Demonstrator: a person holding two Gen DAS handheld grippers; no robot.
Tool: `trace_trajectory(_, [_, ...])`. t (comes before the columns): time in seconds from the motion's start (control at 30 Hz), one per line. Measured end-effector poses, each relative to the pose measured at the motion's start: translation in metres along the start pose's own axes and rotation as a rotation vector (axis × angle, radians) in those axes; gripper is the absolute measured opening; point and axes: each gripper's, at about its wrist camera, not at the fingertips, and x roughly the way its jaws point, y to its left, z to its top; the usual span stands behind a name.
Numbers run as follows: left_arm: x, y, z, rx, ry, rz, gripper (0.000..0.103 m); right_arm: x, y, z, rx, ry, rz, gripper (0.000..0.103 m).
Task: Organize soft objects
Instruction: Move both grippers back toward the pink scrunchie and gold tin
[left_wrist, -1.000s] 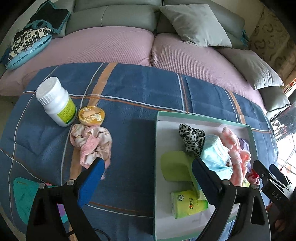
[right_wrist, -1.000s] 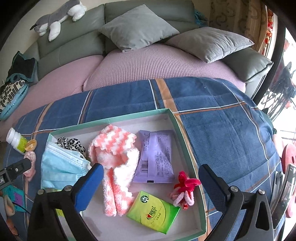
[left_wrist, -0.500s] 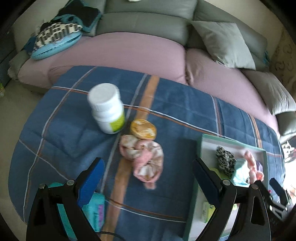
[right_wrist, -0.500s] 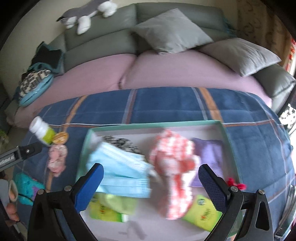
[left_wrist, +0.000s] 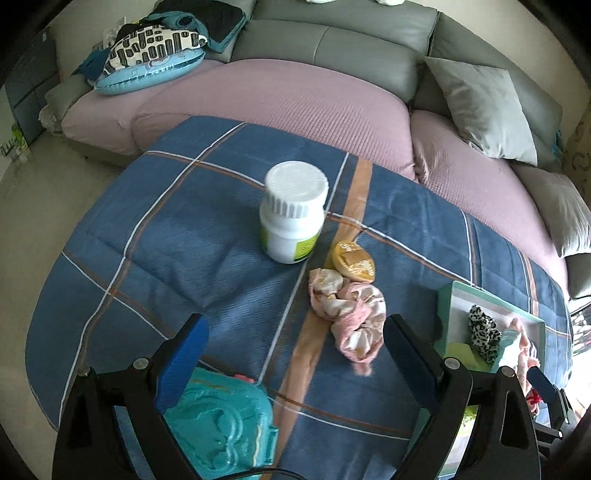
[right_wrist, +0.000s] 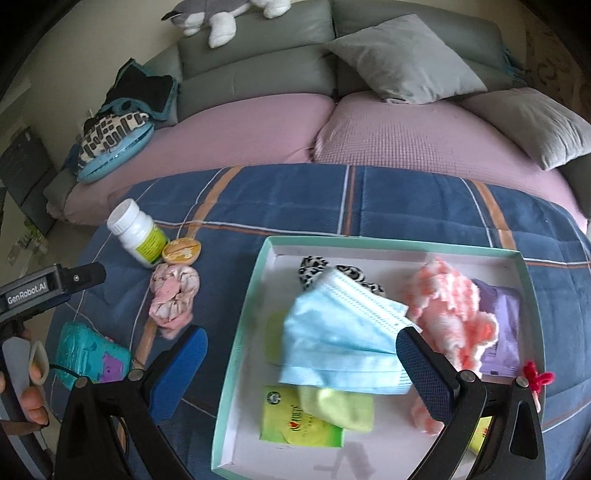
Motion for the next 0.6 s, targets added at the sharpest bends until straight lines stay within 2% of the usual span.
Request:
trace_trajectory(0.2, [0.007,0.005,0.003,-0.027,0.025,-0.014,0.095,0.007,0.007,0.002,-0.019,0.012,0.007,0.103])
trace_trajectory(0.6, [0.04,-0.013,0.008,-0.004,0.076,-0.023,0.095,0.025,0.018,0.026,-0.052,0.026,0.043,0.103])
